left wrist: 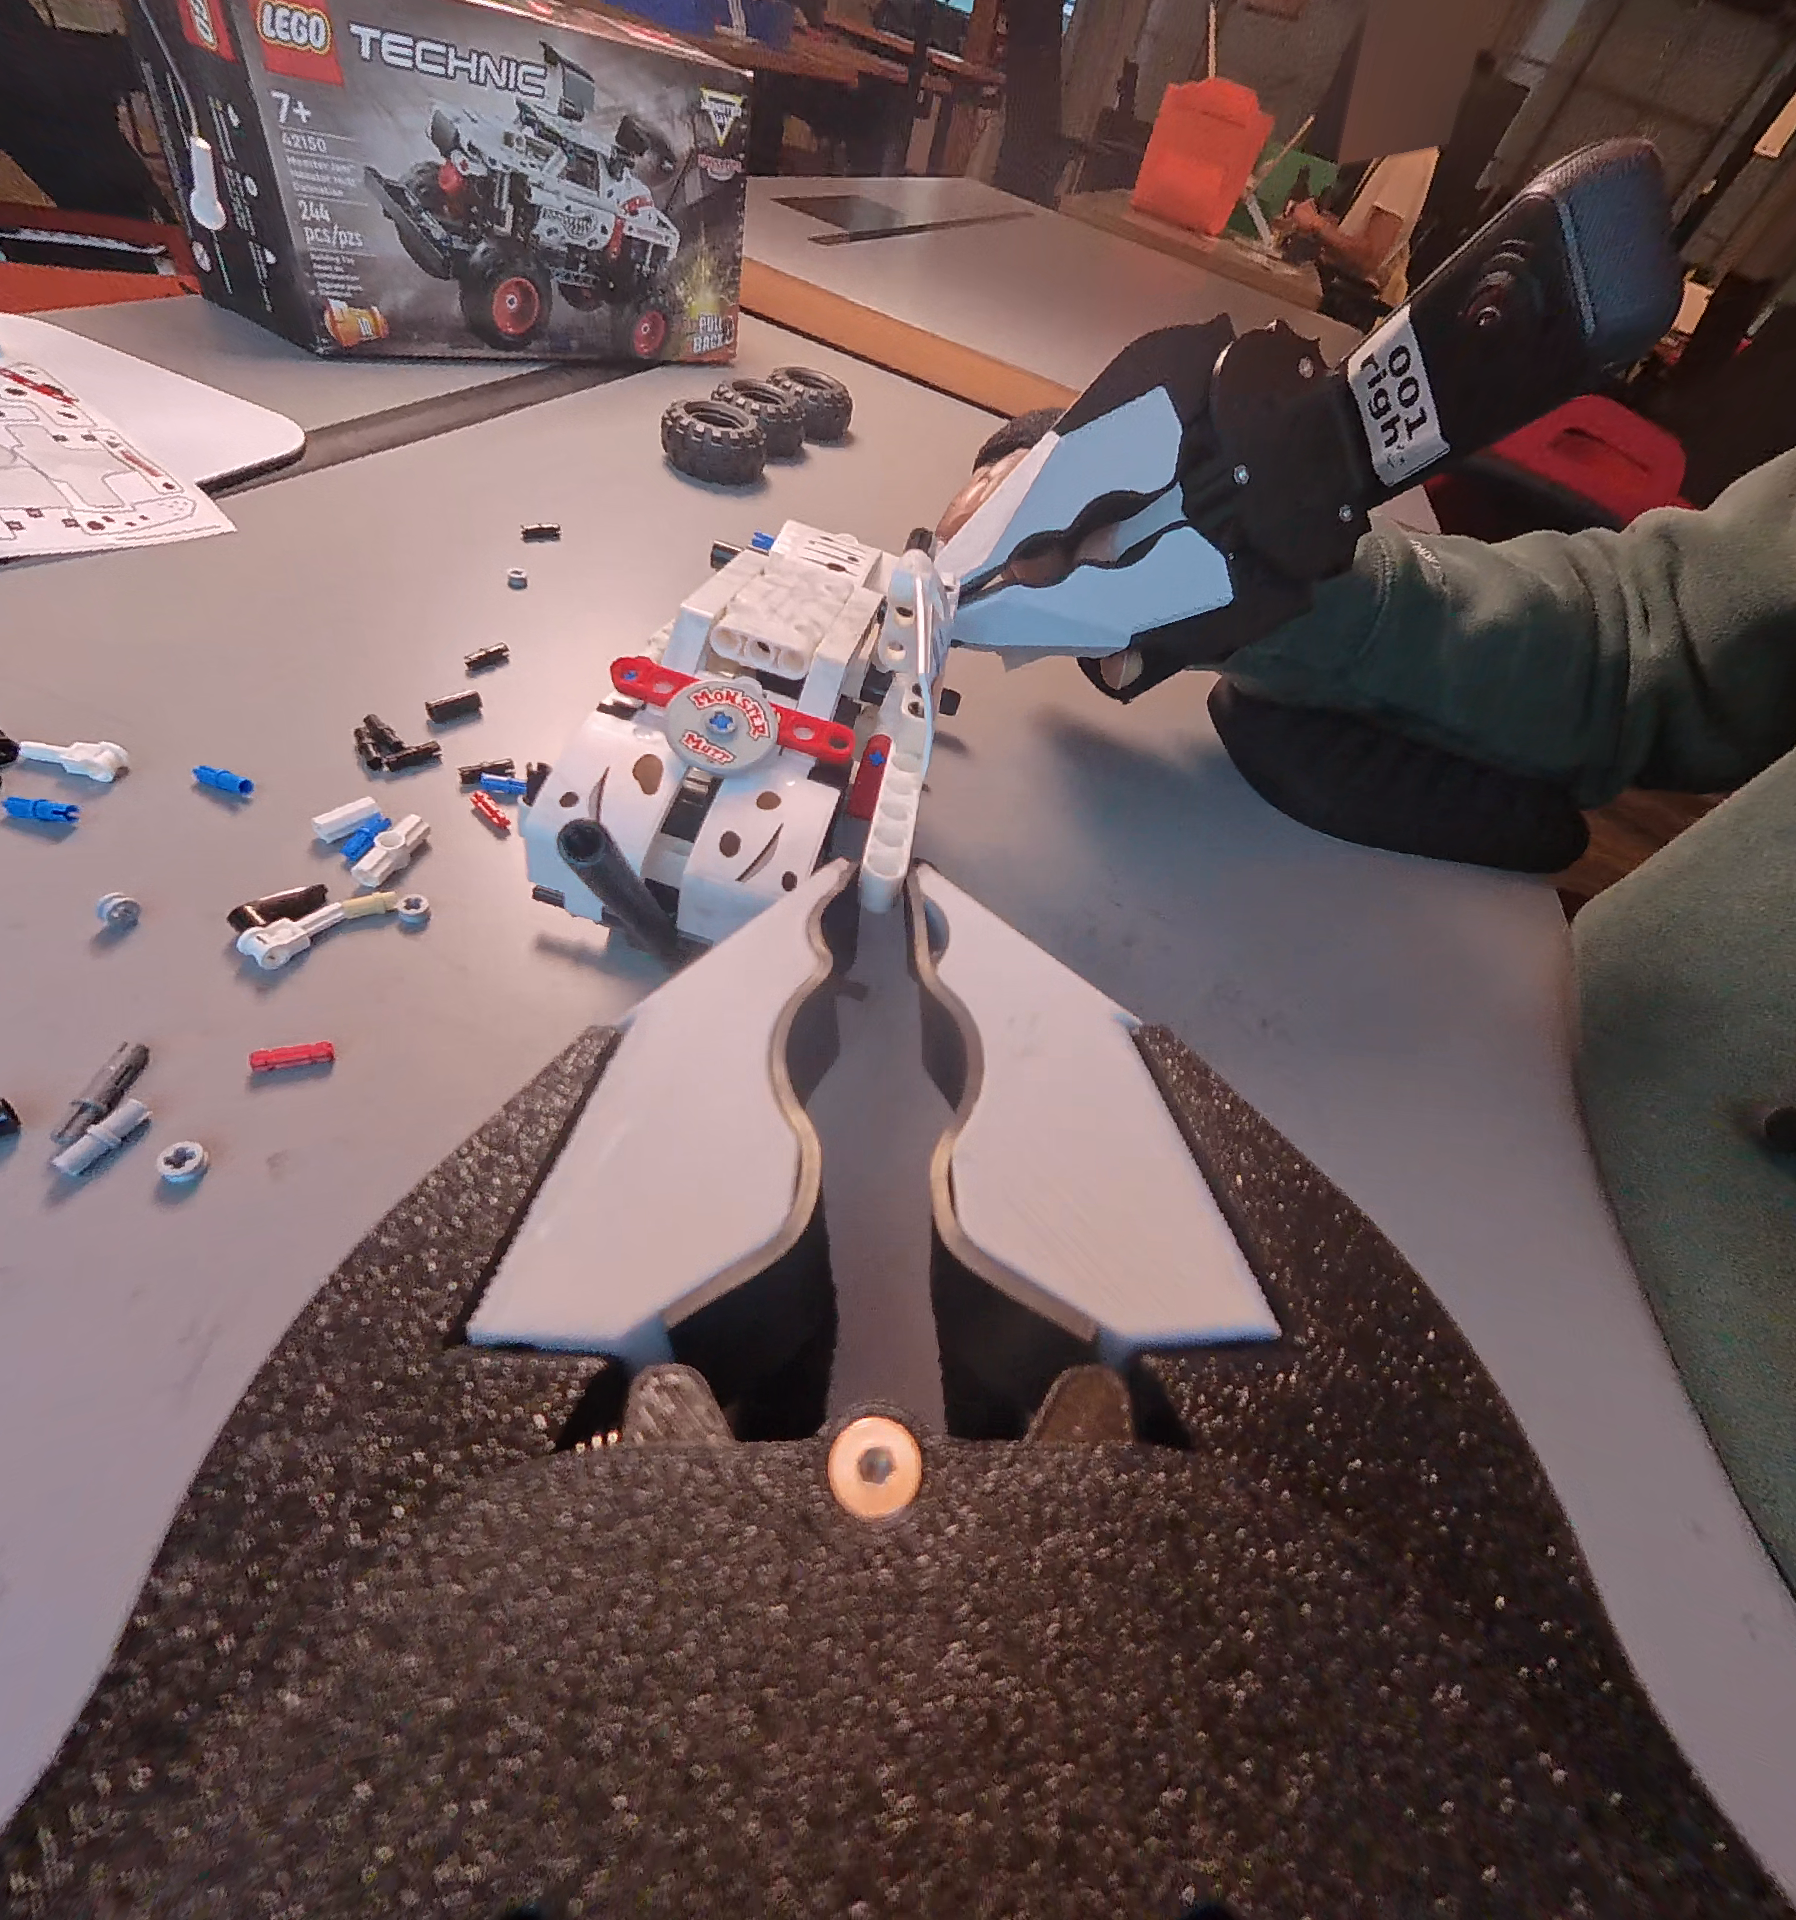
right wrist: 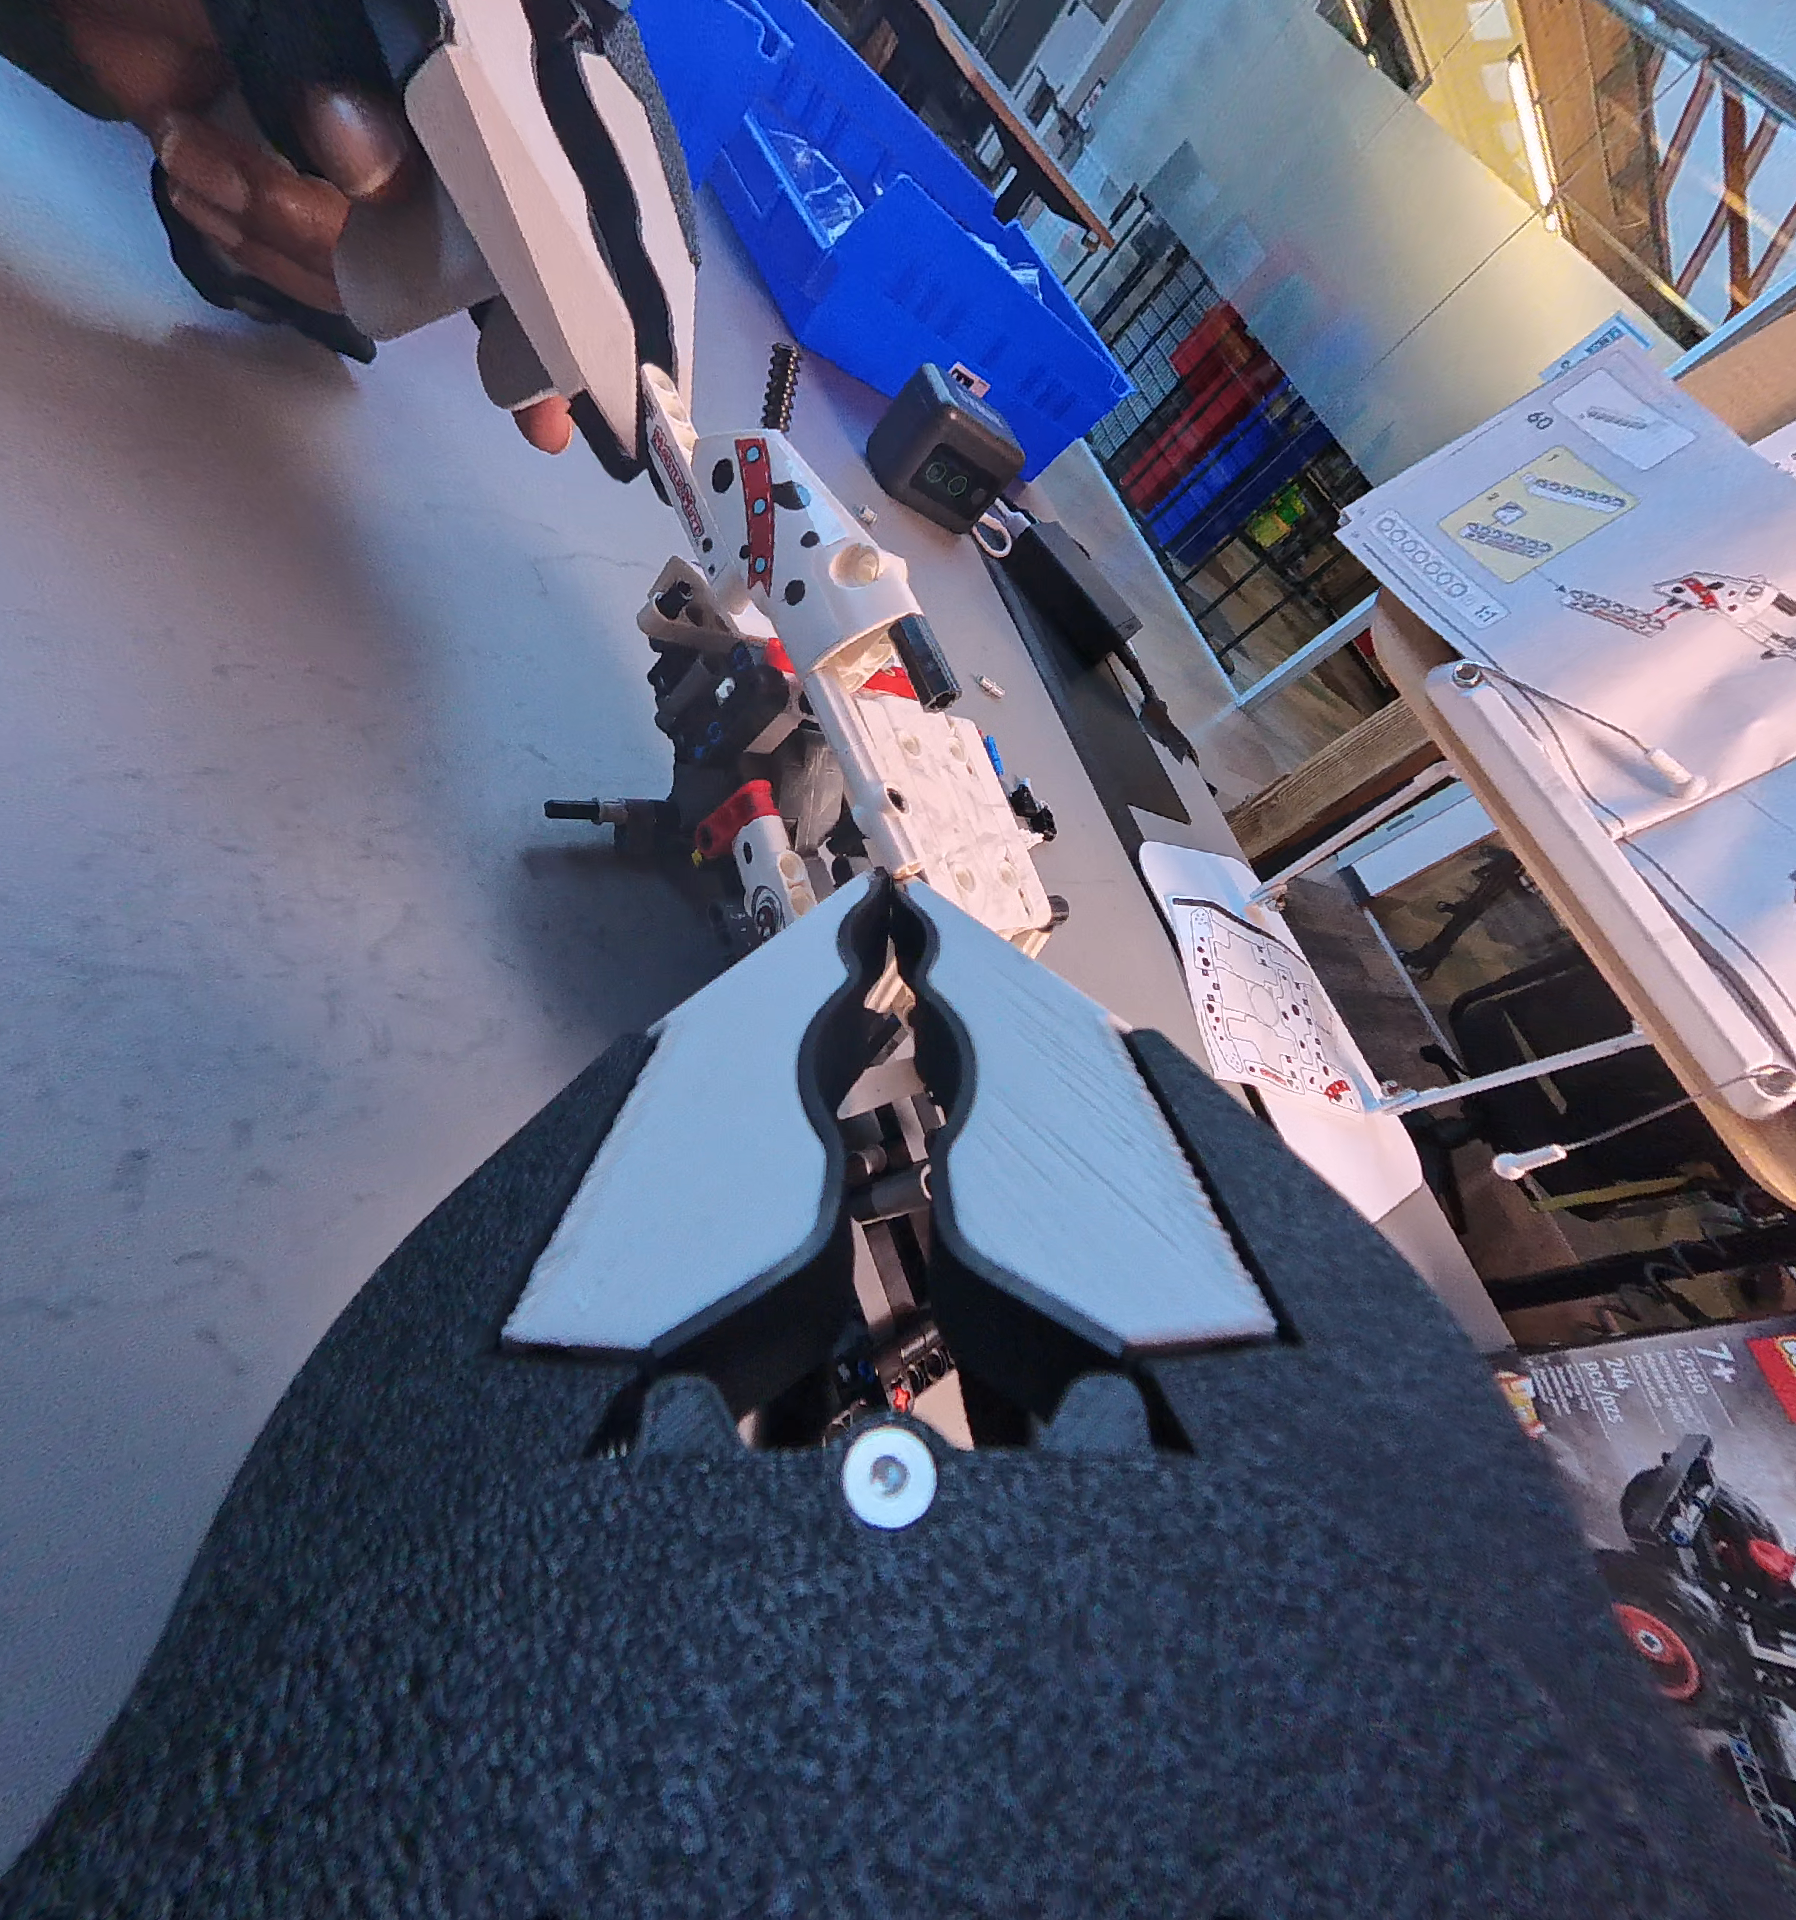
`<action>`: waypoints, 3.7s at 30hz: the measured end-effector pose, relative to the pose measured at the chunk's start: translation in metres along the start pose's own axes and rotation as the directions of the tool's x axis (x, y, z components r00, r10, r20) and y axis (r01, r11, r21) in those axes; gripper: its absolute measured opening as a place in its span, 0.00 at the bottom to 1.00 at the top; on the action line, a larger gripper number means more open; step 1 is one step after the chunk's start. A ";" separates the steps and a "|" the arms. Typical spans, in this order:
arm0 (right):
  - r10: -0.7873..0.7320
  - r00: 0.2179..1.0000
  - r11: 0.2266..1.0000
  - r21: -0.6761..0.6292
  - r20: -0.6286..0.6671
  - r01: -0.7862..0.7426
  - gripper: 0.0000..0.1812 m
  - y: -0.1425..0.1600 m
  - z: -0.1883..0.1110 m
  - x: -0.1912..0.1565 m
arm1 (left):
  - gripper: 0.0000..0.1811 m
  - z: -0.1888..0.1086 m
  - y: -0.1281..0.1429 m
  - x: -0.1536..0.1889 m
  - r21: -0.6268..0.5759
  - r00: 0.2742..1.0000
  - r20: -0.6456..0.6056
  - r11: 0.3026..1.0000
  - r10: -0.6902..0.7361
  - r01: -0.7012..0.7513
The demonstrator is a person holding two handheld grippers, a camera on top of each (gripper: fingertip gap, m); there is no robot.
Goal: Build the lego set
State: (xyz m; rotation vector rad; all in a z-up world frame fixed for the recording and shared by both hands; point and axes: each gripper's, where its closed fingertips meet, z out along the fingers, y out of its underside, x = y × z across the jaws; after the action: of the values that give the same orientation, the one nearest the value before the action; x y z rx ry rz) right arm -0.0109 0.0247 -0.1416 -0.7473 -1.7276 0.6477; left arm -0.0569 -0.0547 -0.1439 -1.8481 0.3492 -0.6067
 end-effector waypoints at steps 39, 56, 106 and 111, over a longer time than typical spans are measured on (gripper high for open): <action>-0.110 0.994 0.993 -0.032 0.000 0.110 0.07 0.002 0.005 -0.011 | 0.04 0.013 0.021 -0.007 -0.123 0.995 0.071 0.990 0.070 -0.061; 0.132 0.991 0.981 0.144 0.003 -0.131 0.09 -0.012 -0.014 0.017 | 0.04 0.005 0.005 -0.002 -0.019 0.999 0.030 0.999 0.041 -0.040; -0.132 0.991 0.988 -0.079 0.032 0.134 0.05 0.028 -0.011 0.004 | 0.05 0.030 0.004 -0.008 -0.161 0.906 0.241 0.935 0.347 -0.315; -0.176 0.984 0.977 -0.115 0.020 0.178 0.04 0.030 -0.010 0.005 | 0.05 0.027 0.003 -0.012 -0.164 0.908 0.269 0.944 0.322 -0.287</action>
State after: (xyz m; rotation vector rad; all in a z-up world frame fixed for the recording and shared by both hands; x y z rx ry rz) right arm 0.0025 0.0485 -0.1587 -0.6617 -1.8284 0.4320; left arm -0.0511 -0.0285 -0.1569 -1.9145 0.4732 -0.0939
